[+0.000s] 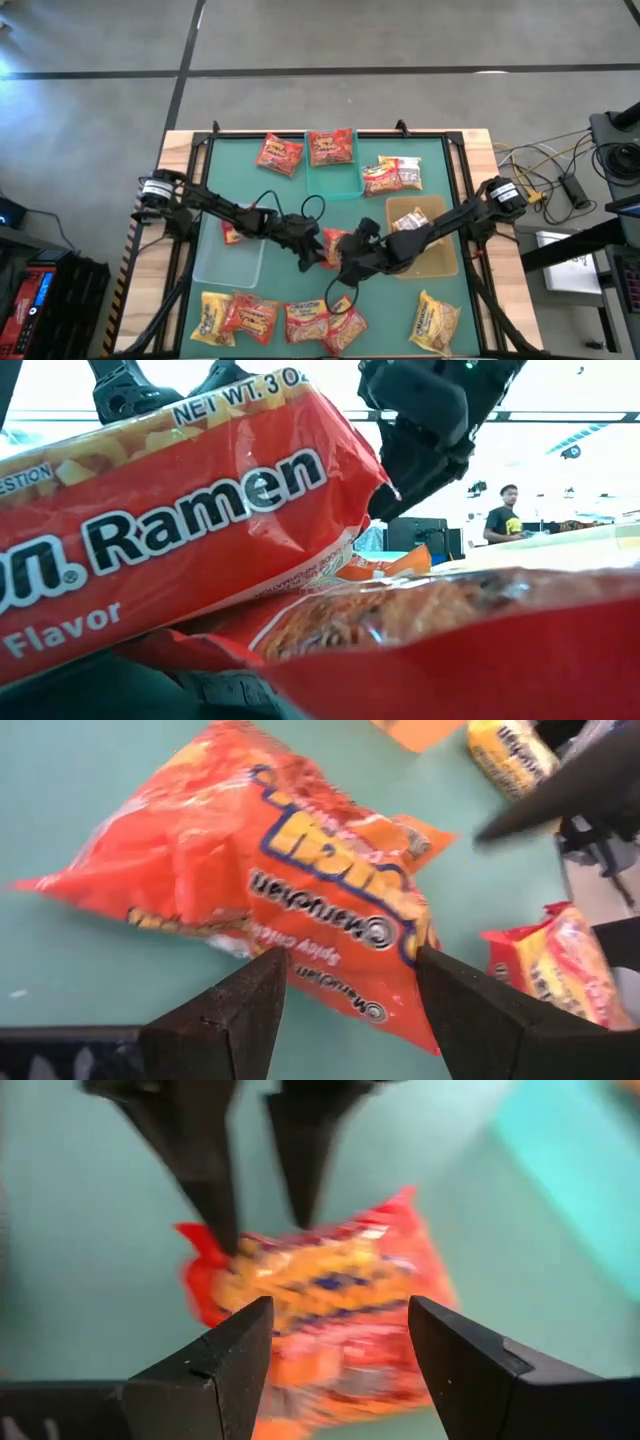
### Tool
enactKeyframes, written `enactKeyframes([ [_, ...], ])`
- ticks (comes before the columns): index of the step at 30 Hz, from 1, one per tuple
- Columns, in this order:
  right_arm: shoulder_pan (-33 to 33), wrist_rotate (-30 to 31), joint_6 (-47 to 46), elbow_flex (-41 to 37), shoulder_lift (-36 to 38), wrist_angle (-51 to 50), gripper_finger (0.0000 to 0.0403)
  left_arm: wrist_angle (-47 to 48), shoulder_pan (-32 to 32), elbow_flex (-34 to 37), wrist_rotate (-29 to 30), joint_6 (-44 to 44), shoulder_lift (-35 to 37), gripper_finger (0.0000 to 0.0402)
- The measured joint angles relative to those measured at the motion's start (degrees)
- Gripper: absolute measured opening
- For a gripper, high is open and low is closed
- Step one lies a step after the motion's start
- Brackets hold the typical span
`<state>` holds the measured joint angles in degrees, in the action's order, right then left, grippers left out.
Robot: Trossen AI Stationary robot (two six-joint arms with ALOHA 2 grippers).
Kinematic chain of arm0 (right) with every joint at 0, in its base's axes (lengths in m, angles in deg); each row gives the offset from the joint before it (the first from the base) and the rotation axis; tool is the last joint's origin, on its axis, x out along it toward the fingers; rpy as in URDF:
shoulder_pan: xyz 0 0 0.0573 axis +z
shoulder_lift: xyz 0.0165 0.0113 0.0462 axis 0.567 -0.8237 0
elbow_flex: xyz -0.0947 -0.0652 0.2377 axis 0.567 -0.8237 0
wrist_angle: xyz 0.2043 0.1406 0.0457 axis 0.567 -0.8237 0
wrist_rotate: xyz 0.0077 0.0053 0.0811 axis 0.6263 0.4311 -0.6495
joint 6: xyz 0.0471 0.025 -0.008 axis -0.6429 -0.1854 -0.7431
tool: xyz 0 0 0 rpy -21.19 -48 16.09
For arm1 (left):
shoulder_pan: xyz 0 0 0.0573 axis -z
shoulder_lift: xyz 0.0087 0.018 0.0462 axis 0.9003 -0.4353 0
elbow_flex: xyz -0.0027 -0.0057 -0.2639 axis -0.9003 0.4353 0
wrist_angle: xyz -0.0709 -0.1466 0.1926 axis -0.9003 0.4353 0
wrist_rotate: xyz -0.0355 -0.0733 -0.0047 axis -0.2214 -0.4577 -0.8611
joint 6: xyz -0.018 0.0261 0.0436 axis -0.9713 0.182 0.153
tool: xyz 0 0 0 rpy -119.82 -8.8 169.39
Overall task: Sort Maruchan noodles
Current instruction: Put the orange noodle pack into the blue bin
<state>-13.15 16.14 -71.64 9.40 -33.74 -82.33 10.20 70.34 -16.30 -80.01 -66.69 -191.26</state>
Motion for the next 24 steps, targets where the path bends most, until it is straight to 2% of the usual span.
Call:
enactKeyframes([
  [6, -0.1, 7.5, -0.1, 1.2, 0.0, -14.4, 0.0224, 0.7, -0.5, 0.3, 0.9, 1.0, 0.2, 0.0207],
  [9, -1.1, 7.6, -2.4, 0.5, 0.0, -21.5, 0.0224, 0.9, -0.4, 1.1, 0.9, 0.1, 0.5, 0.0207],
  [12, -2.4, 7.4, -9.6, -0.6, 0.0, -26.6, 0.0224, 1.0, -0.4, 2.7, 1.0, -4.0, 1.2, 0.0207],
  [16, -3.0, -0.1, -12.0, -2.2, 0.0, -21.1, 0.0224, -2.3, -0.4, 5.6, 1.5, -13.0, 1.3, 0.0207],
  [20, -2.8, -8.8, -7.9, -5.2, 0.0, -5.2, 0.0224, -9.7, -0.4, 8.5, 3.1, -22.2, 1.3, 0.0207],
  [24, -2.6, -11.7, -6.5, -7.9, -0.2, 3.7, 0.0224, -12.4, -0.5, 9.9, 3.4, -25.3, 1.3, 0.0207],
])
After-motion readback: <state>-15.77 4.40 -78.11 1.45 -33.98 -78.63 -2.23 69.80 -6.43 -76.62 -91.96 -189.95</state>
